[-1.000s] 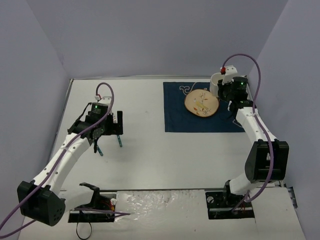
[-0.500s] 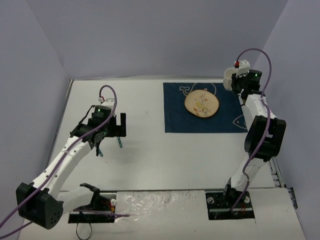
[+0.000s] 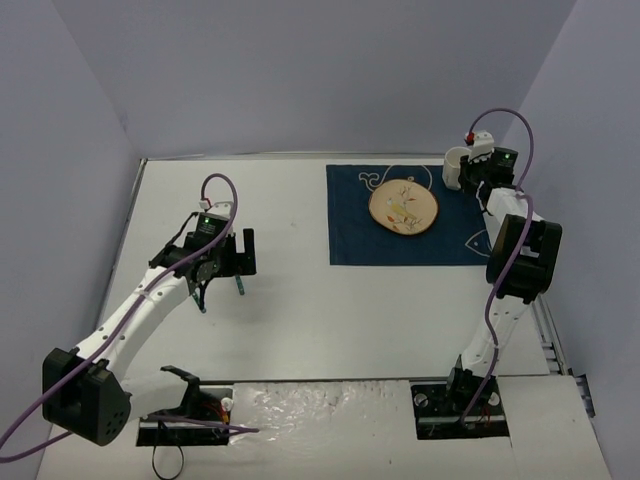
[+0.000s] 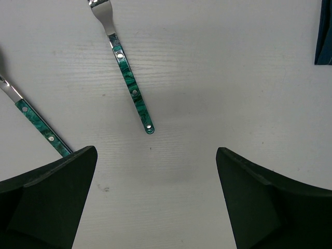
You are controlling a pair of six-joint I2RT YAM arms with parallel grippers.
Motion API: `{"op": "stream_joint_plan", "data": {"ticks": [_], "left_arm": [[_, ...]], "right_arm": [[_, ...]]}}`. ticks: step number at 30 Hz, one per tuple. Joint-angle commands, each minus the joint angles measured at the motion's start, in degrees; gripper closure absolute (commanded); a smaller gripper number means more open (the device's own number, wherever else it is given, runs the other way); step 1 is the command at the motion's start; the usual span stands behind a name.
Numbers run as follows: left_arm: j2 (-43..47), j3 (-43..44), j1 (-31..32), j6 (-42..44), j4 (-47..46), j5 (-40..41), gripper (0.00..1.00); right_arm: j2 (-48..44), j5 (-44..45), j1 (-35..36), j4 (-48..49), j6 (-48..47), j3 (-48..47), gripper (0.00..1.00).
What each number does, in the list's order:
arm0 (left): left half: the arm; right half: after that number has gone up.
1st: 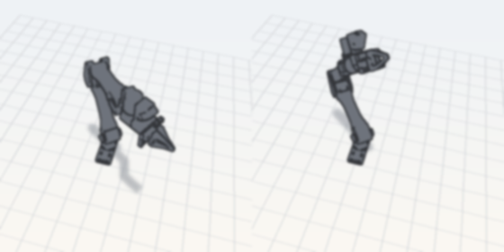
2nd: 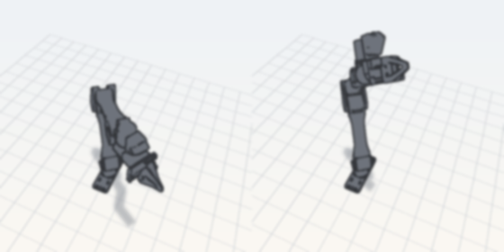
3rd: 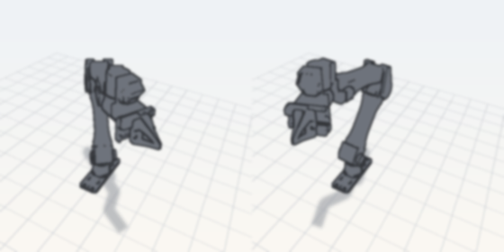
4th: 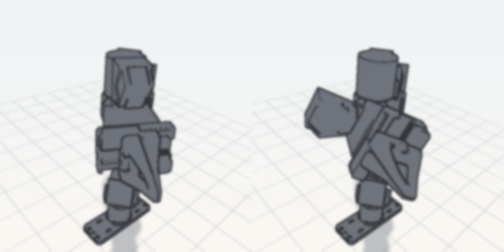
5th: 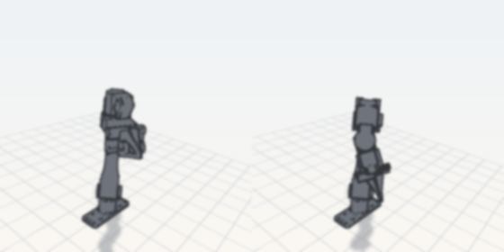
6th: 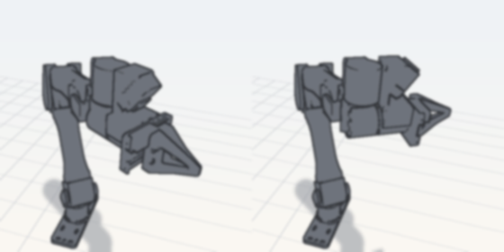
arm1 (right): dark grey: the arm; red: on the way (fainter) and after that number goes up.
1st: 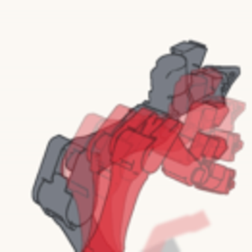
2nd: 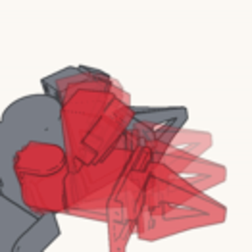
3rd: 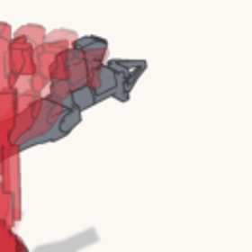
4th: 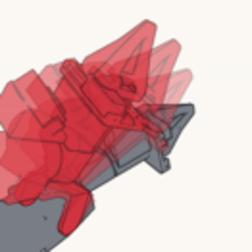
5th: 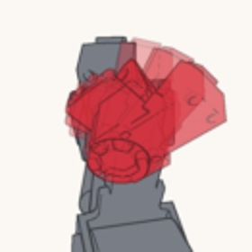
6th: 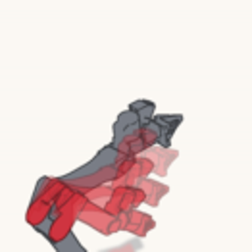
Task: Set the dinner table for one person
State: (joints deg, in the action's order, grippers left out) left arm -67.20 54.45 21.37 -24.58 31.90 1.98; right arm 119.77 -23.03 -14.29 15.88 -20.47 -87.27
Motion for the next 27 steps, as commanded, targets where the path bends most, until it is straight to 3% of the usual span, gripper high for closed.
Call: {"op": "stream_joint_plan", "data": {"ticks": [1,20,23,27], "left_arm": [[-0.7,-0.1,-0.3,-1.4,-3.3,1.3,0.03],[-4.6,-0.3,-0.2,-3.2,-5.9,1.1,0.03],[-4.9,-0.6,-0.2,-3.5,-6.2,1.0,0.03],[-5.2,-1.5,-0.2,-4.2,-6.6,0.9,0.03]], "right_arm": [[-1.0,-2.8,-0.7,12.2,0.3,-6.9,1.0],[4.7,-5.2,-2.5,12.1,1.3,-10.0,0.94],[4.5,-5.0,-2.7,11.3,0.5,-9.2,0.88],[3.2,-3.9,-2.9,11.0,-0.2,-7.5,0.63]]}}
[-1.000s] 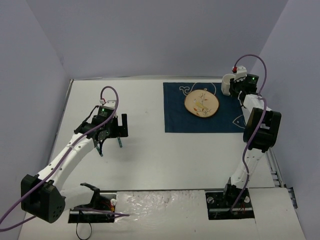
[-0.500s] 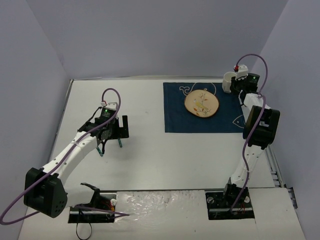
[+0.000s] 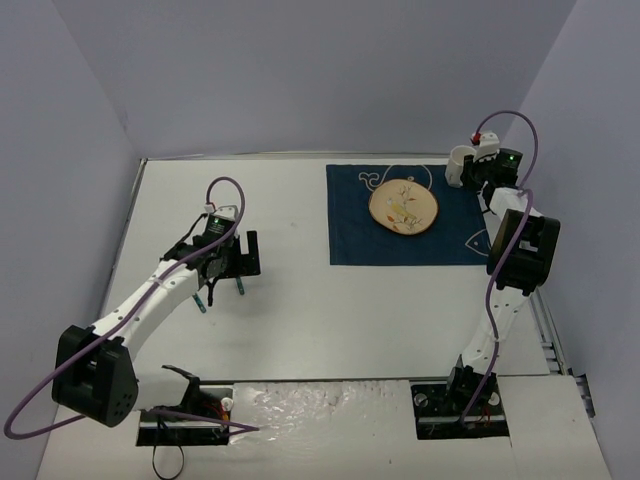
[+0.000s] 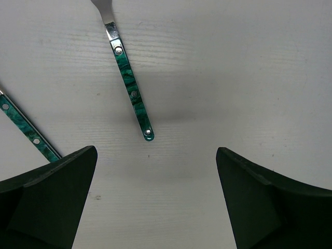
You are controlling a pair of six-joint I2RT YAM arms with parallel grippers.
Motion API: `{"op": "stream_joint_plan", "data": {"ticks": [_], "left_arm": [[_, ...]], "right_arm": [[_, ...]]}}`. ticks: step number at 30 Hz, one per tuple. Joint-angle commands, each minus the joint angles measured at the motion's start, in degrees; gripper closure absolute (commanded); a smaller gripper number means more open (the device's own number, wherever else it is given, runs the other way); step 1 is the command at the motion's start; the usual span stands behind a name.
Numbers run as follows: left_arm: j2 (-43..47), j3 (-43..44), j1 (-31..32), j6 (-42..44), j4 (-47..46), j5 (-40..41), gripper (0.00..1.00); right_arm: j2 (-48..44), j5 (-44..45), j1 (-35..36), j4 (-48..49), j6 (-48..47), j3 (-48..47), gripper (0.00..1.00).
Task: Set the dinner table for one person
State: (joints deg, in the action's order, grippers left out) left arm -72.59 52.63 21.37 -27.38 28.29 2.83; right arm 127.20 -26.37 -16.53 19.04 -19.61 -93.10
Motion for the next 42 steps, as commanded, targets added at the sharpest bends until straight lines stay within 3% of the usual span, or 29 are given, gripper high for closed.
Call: {"op": "stream_joint_plan", "data": {"ticks": [1,3,5,9,15,24,28,33,42], "left_arm": [[0.2,0.2,-0.2,-1.6,-3.0,0.1,0.03],[0.2,0.0,-0.2,-2.3,-3.2,0.0,0.03],[0.5,-0.1,-0.2,-3.1,-3.2,0.4,0.03],[1.1,-0.2,-0.2,-5.8,-2.3,3.8,0.03],[1.0,-0.8,-0.2,-11.4,-1.2,10.2,0.03],[-5.8,-3.9,-0.2,-17.5,-9.3,14.8,0.03],[-11.7,-3.2,-0.3,-18.3,-14.1,16.3,0.05],[-19.9,-0.5,-0.7,-18.7,-17.1,14.7,0.16],[-23.3,-1.2,-3.1,-19.7,-19.5,14.0,0.56]], "right_arm": [[-4.6,-0.3,-0.6,7.9,-1.0,-1.3,0.59],[-5.8,1.3,-0.6,7.8,-0.8,-0.2,0.38],[-7.4,1.7,-0.6,7.2,0.0,1.1,0.27],[-11.3,3.2,-0.3,5.9,3.2,2.7,0.17],[-22.1,11.6,3.0,6.2,8.9,12.7,0.01],[-34.6,31.9,14.5,2.5,18.9,21.1,0.0],[-38.8,33.8,17.1,0.8,27.5,23.6,0.0],[-43.4,33.0,22.2,-1.0,28.0,25.9,0.0],[-50.1,30.0,23.0,-1.7,28.3,30.8,0.0]]}}
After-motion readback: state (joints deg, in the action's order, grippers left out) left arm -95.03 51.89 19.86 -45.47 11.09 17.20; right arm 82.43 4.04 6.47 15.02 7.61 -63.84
